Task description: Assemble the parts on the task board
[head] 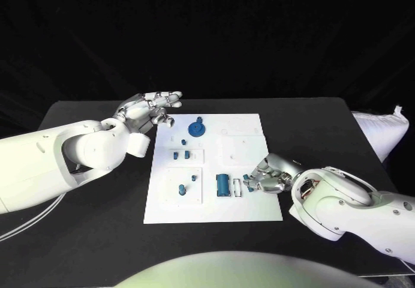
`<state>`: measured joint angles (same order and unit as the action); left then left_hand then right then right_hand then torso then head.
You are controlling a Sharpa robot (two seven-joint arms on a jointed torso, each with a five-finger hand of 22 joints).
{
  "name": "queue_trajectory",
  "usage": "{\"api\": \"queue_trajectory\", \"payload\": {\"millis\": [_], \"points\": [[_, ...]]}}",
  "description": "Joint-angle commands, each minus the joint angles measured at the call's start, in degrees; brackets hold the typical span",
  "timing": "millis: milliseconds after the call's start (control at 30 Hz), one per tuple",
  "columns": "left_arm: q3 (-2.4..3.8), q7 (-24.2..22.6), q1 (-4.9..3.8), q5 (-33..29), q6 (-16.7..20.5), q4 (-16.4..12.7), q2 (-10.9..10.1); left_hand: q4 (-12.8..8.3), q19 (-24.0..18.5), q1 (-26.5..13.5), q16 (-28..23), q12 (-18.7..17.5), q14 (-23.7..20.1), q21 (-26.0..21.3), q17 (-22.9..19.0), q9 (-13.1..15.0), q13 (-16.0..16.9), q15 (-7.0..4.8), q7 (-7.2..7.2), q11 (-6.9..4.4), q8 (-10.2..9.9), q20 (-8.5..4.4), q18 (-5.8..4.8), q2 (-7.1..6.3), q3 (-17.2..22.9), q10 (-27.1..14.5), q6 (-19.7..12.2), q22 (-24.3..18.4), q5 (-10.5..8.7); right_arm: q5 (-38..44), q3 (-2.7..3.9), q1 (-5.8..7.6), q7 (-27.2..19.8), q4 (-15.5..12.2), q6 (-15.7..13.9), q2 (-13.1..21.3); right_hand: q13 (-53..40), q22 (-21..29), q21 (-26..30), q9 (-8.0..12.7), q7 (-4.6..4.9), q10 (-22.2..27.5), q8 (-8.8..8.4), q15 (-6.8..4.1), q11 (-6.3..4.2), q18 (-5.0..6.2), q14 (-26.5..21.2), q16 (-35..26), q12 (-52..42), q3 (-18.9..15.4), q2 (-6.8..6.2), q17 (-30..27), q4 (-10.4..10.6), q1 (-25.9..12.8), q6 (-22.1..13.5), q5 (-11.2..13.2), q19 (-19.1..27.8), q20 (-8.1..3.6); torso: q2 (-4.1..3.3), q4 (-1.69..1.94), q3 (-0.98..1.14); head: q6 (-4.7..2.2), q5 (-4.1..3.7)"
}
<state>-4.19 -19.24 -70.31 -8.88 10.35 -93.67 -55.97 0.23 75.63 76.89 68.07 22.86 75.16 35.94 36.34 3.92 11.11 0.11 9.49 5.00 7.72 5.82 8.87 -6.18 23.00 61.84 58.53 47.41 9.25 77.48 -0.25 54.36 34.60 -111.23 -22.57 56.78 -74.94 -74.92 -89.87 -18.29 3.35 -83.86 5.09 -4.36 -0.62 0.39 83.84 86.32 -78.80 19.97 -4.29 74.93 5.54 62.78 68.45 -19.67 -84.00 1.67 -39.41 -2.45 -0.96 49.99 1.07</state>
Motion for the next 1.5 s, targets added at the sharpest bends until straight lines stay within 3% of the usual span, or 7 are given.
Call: {"api": "queue_trajectory", "payload": {"millis": [33, 1000, 1333, 1500], "points": [[0.03, -0.4, -0.02, 0.3, -1.0, -0.2, 0.1, -0.1, -0.4, 0.0, 0.0, 0.3, -0.4, -0.1, -0.1, 0.0, 0.1, -0.06, 0.13, -0.1, 0.4, -0.17, 1.14, 0.65, -0.2, -0.5, -0.4, -0.1, 0.27, -3.2, -0.03, -0.1, 0.5, 0.1, -0.5, -0.8, -9.5, -15.1, -0.1, -0.1, -0.01, -3.1, 0.36, -0.41, -0.47, -0.39, 5.1, 0.2, -0.3, -0.6, -0.08, 9.9, 0.2, -0.4, 0.3, -0.7, -6.0, -0.15, -0.01, 0.02, 0.01, 0.01, 0.03], [0.03, -0.2, -0.02, 0.4, -1.1, -0.5, 0.0, -0.1, -0.4, 0.0, 0.0, 0.3, -0.4, -0.1, -0.1, 0.0, 0.1, -0.06, 0.13, -0.1, 0.4, -0.17, 1.14, 0.65, -0.2, -0.5, -0.4, -0.1, 0.27, -2.7, -0.31, -0.36, 0.9, 3.4, 4.3, -4.0, -9.4, -15.1, -0.1, -0.2, 0.04, -3.0, 0.29, -0.43, -0.44, -0.39, 5.1, 0.0, 0.1, -2.0, -0.16, 9.6, 0.6, -0.9, 0.2, -0.7, -6.0, -0.23, 0.03, 0.02, 0.0, 0.01, 0.31], [0.03, -0.1, -0.03, 0.4, -1.1, -0.5, -0.1, -0.1, -0.5, 0.0, 0.0, 0.5, -0.4, -0.3, -0.2, 0.0, 0.1, -0.06, 0.13, -0.08, 0.5, -0.17, 1.17, 0.61, -0.2, -0.6, -0.3, -0.2, 0.25, -1.9, -0.31, -0.36, 0.9, 3.5, 4.8, -4.5, -9.5, -15.1, -0.1, -0.6, -0.16, -3.0, 0.75, -0.5, -0.56, -0.39, 5.1, -0.1, 0.1, -5.8, -0.37, 9.5, 2.7, -3.1, 0.8, 0.7, -6.0, -0.27, 0.01, 0.04, 0.0, 0.01, 0.44], [0.03, -0.1, -0.03, 0.4, -1.1, -0.6, -0.1, -0.1, -0.5, 0.0, 0.0, 0.5, -0.4, -0.3, -0.2, 0.0, 0.1, -0.06, 0.13, -0.08, 0.5, -0.17, 1.17, 0.61, -0.2, -0.6, -0.3, -0.2, 0.25, -1.6, -0.31, -0.36, 0.8, 3.3, 5.0, -4.7, -9.6, -15.1, -0.1, -1.2, -0.82, -3.1, 1.84, -0.84, -1.04, -0.39, 5.1, -0.1, 0.1, -7.5, 0.35, 9.5, 3.6, -3.4, 2.2, 0.7, -6.0, -0.52, 0.05, 0.01, 0.0, 0.01, 0.46]]}}
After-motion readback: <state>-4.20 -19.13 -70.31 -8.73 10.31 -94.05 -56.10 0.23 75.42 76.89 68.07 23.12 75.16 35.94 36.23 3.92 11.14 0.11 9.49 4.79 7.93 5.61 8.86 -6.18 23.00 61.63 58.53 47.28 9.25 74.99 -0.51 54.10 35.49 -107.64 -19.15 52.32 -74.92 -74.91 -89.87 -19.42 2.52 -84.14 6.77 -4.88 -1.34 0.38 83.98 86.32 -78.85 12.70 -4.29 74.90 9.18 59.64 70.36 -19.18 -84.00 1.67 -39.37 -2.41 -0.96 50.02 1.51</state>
